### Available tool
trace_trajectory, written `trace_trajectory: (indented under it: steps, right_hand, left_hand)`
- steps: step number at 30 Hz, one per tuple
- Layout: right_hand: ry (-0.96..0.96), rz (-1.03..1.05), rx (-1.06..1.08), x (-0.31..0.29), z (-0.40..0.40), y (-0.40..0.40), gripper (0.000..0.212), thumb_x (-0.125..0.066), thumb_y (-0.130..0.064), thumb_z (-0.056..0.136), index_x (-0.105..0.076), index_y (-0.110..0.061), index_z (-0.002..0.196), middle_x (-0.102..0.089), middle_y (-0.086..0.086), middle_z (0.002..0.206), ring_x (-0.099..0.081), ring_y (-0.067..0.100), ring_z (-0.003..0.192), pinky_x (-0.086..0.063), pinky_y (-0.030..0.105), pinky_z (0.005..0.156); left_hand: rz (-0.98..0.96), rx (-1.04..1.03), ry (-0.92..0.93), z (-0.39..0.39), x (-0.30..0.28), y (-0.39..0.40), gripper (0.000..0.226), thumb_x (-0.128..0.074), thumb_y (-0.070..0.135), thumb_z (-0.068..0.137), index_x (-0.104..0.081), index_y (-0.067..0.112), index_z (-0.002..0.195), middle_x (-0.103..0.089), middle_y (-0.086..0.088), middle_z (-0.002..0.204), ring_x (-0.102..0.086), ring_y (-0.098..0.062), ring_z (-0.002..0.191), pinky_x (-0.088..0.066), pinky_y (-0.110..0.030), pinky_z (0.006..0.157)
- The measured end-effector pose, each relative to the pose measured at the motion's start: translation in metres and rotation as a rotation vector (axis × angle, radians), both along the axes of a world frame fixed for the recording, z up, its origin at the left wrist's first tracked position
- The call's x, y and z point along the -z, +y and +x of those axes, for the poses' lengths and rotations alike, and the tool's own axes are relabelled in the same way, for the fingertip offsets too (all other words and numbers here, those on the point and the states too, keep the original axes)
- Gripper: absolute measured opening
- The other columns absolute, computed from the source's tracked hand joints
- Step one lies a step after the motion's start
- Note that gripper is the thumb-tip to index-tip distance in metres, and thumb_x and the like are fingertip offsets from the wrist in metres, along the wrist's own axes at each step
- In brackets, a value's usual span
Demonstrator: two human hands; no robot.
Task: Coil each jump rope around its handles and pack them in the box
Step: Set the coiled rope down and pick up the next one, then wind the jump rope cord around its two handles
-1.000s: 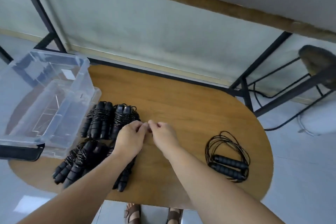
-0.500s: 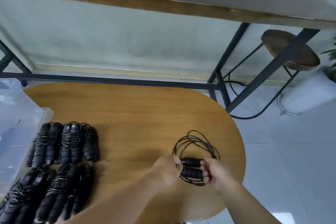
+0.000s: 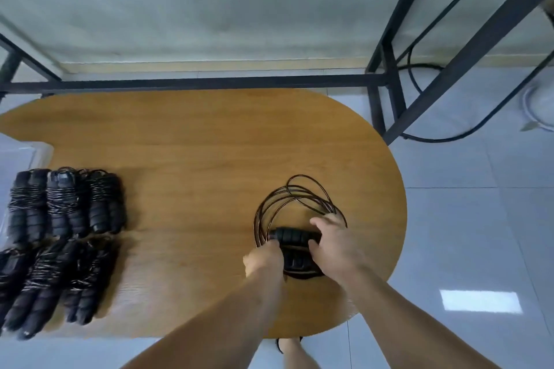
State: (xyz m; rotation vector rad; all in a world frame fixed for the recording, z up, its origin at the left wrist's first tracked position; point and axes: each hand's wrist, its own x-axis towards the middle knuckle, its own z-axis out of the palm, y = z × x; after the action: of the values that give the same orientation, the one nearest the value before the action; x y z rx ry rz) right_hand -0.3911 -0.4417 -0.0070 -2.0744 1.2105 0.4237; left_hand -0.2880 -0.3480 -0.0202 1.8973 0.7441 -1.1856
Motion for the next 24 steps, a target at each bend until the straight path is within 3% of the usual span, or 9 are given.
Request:
trace_trajectory:
  steps: [2, 4, 7, 11, 14, 18, 21, 24]
  right_hand:
    - [0.064, 0.047, -0.107, 0.007, 0.005, -0.007, 0.051, -0.055, -0.028, 0.097, -0.042, -0.026, 0.146, -0.034, -0.005, 0.150, -0.050, 0.021, 0.127, -0.050, 0.036, 0.097]
    - [0.117, 0.051, -0.171, 0.012, 0.007, -0.010, 0.052, -0.055, -0.030, 0.097, -0.040, -0.027, 0.147, -0.036, -0.004, 0.152, -0.047, 0.022, 0.130, -0.049, 0.036, 0.098]
    - [0.152, 0.006, -0.267, 0.015, 0.009, -0.013, 0.047, -0.054, -0.028, 0.098, -0.044, -0.025, 0.144, -0.040, -0.003, 0.147, -0.052, 0.023, 0.124, -0.051, 0.035, 0.090]
    - [0.136, -0.001, -0.320, 0.016, 0.009, -0.013, 0.039, -0.051, -0.031, 0.099, -0.050, -0.021, 0.136, -0.044, -0.002, 0.135, -0.058, 0.022, 0.110, -0.052, 0.036, 0.084]
    - [0.089, 0.083, -0.278, 0.011, 0.008, -0.014, 0.042, -0.050, -0.038, 0.099, -0.047, -0.020, 0.138, -0.046, -0.002, 0.135, -0.058, 0.022, 0.111, -0.051, 0.036, 0.086]
    - [-0.022, 0.151, -0.140, -0.011, 0.010, -0.023, 0.040, -0.048, -0.045, 0.098, -0.051, -0.026, 0.132, -0.054, -0.003, 0.129, -0.057, 0.021, 0.107, -0.049, 0.036, 0.086]
    - [-0.121, 0.220, -0.019, -0.036, 0.017, -0.033, 0.031, -0.047, -0.048, 0.098, -0.055, -0.033, 0.124, -0.061, -0.006, 0.117, -0.060, 0.018, 0.101, -0.049, 0.037, 0.087]
    - [-0.253, 0.267, 0.021, -0.068, 0.030, -0.043, 0.014, -0.048, -0.047, 0.098, -0.057, -0.038, 0.105, -0.066, -0.007, 0.100, -0.062, 0.015, 0.090, -0.050, 0.040, 0.088]
  left_hand:
    - [0.072, -0.101, 0.041, -0.010, 0.004, 0.001, 0.039, -0.062, 0.029, 0.091, -0.058, 0.007, 0.123, -0.060, -0.010, 0.108, -0.058, -0.028, 0.081, -0.051, -0.033, 0.059]
    - [0.091, -0.168, 0.080, -0.013, 0.006, -0.001, 0.033, -0.064, 0.031, 0.092, -0.059, 0.007, 0.115, -0.064, -0.014, 0.099, -0.059, -0.026, 0.071, -0.051, -0.032, 0.051]
    - [0.073, -0.178, 0.097, -0.007, 0.010, -0.010, 0.025, -0.062, 0.026, 0.095, -0.061, 0.005, 0.108, -0.062, -0.014, 0.080, -0.058, -0.025, 0.070, -0.052, -0.035, 0.057]
    - [0.037, -0.167, 0.093, -0.009, 0.008, -0.010, 0.019, -0.062, 0.018, 0.094, -0.060, 0.007, 0.109, -0.065, -0.013, 0.083, -0.059, -0.022, 0.067, -0.052, -0.033, 0.059]
    - [-0.035, -0.133, 0.030, -0.006, 0.000, -0.007, 0.023, -0.065, 0.024, 0.091, -0.061, 0.009, 0.108, -0.069, -0.012, 0.096, -0.067, -0.026, 0.084, -0.060, -0.040, 0.079]
    - [-0.177, 0.086, -0.115, 0.008, -0.023, -0.006, 0.018, -0.065, 0.033, 0.092, -0.066, 0.022, 0.107, -0.071, -0.006, 0.104, -0.067, -0.027, 0.101, -0.052, -0.046, 0.099]
    - [-0.396, 0.054, -0.124, 0.026, -0.056, -0.007, 0.021, -0.067, 0.031, 0.093, -0.065, 0.021, 0.111, -0.072, -0.008, 0.098, -0.069, -0.025, 0.090, -0.058, -0.041, 0.086]
    - [-0.531, 0.074, -0.164, 0.048, -0.089, -0.008, 0.030, -0.068, 0.035, 0.092, -0.065, 0.018, 0.117, -0.070, -0.011, 0.110, -0.069, -0.028, 0.102, -0.059, -0.040, 0.085]
